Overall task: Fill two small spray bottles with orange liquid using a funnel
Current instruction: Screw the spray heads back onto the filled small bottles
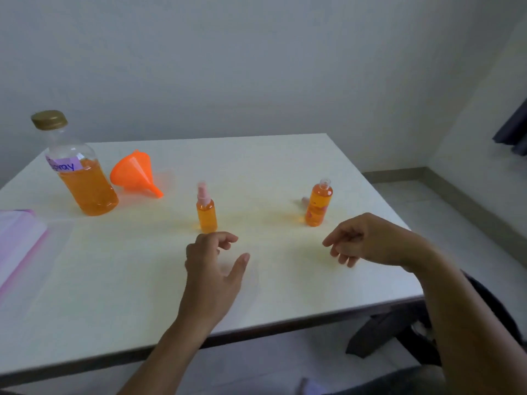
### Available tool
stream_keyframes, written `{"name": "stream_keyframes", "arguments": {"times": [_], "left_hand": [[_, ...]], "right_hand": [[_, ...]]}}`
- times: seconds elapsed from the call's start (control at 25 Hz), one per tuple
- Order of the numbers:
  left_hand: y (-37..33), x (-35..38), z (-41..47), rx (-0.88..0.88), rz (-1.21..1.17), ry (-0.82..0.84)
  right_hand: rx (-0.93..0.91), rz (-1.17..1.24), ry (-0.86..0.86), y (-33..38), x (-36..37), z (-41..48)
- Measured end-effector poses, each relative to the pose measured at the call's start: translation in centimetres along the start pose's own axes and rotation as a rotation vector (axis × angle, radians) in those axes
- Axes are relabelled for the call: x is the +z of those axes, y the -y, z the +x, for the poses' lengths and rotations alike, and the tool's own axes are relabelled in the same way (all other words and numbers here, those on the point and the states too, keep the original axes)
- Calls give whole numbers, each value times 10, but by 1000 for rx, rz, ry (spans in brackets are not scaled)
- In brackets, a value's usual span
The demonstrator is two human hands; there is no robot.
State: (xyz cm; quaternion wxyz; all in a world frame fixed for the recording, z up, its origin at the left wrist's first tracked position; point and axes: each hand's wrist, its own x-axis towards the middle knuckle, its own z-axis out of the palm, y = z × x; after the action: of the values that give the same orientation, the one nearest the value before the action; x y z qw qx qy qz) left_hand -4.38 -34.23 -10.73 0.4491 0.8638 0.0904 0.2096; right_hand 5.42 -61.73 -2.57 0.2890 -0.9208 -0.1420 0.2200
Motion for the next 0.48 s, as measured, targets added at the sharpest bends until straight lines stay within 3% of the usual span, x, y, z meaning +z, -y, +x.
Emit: {"name": "stream_keyframes", "arguments": {"times": [0.08, 0.2, 0.32, 0.48], "left_hand": [[-16, 16, 3, 22, -35, 123], [-38, 51, 19, 30, -53, 219], [-55, 85, 39, 16, -75, 296], [-69, 118, 61, -5, -129, 310]], "right_hand": [[44, 51, -56, -17, -15, -4], [76, 134, -279, -35, -23, 16], [19, 307, -451, -36, -20, 55], [-59, 190, -414, -26, -25, 93]]}}
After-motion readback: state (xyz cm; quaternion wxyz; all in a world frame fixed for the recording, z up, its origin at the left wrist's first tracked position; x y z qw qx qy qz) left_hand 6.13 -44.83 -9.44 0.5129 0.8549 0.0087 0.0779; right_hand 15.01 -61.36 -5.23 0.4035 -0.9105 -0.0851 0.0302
